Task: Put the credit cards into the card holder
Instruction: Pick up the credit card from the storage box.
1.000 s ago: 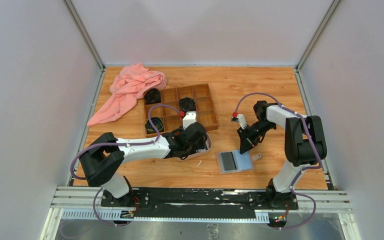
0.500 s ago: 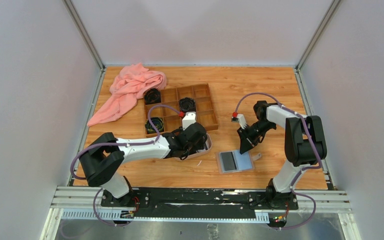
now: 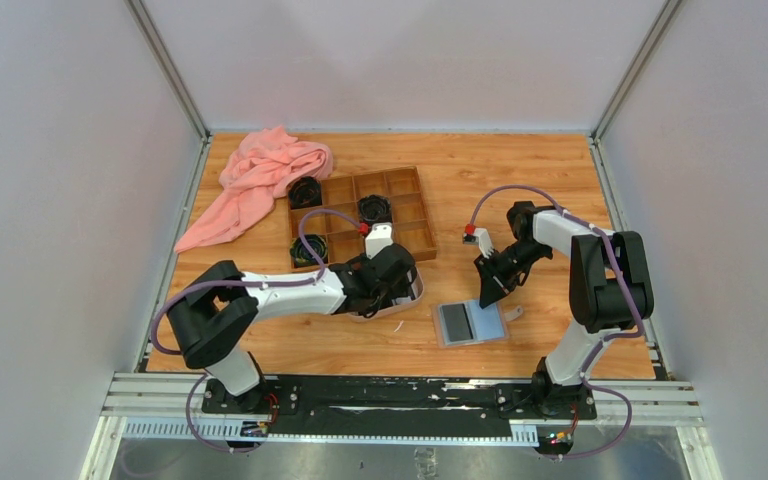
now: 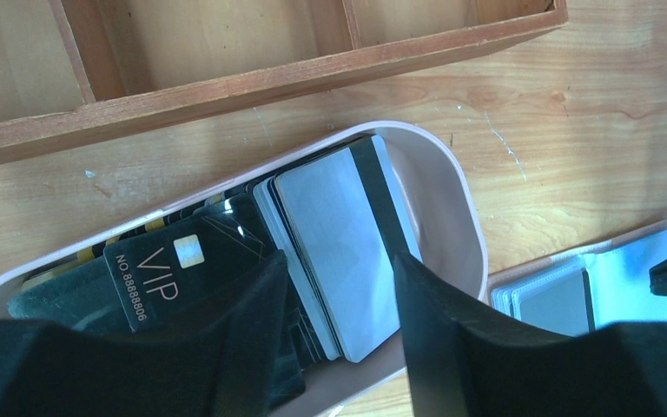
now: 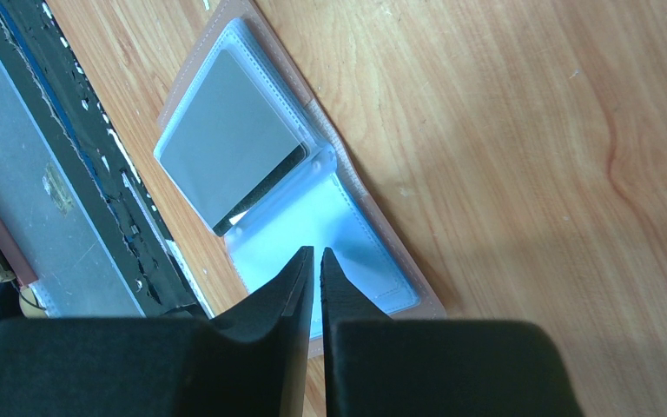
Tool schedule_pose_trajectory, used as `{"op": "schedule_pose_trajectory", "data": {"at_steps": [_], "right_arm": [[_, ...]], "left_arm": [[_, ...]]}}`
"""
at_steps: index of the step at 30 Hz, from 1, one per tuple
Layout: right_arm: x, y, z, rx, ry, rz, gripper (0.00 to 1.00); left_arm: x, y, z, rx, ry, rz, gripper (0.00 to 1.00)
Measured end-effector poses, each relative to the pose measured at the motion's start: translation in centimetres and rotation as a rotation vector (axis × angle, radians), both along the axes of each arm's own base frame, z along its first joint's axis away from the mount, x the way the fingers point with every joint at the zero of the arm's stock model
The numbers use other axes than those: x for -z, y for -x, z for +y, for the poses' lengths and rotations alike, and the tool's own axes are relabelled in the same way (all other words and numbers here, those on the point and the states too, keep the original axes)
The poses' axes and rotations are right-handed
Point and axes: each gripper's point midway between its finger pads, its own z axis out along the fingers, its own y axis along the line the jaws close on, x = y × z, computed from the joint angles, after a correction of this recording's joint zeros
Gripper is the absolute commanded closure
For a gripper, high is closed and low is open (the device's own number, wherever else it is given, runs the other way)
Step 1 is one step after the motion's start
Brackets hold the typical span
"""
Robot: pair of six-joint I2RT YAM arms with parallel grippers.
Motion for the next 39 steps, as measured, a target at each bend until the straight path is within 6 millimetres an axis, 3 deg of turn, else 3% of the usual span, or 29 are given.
{"op": "schedule_pose_trajectory", "data": {"at_steps": [8,11,14,19,21,31,39], "right_arm": [[0.0,0.0,0.0,0.000,0.000,0.000,0.89],[0.0,0.0,0.0,0.000,0.000,0.000,0.89],[0.0,0.0,0.0,0.000,0.000,0.000,0.89],[0.0,0.0,0.0,0.000,0.000,0.000,0.89],[0.0,0.0,0.0,0.000,0.000,0.000,0.89],[0.0,0.0,0.0,0.000,0.000,0.000,0.89],[0.0,0.0,0.0,0.000,0.000,0.000,0.89]], "left_arm": [[0.4,-0.7,-0.6,-0.032,0.010,0.012,0.56],[0.5,-0.8,-0.6,-0.039,0.002,0.016,0.70],[0.6,-0.9,-0.5,-0.046,-0.002,0.021,0.73],[0.5,-1.0,-0.4,-0.056,-0.002,0.018,0.93],[0.3,-1.1,-0.4,-0.058,0.004,0.012,0.96],[-2.4,-0.8,-0.2,-0.048,0.080,-0.030,1.00],[-2.9,-0.2,0.6,-0.044,0.112,-0.048,1.00]]}}
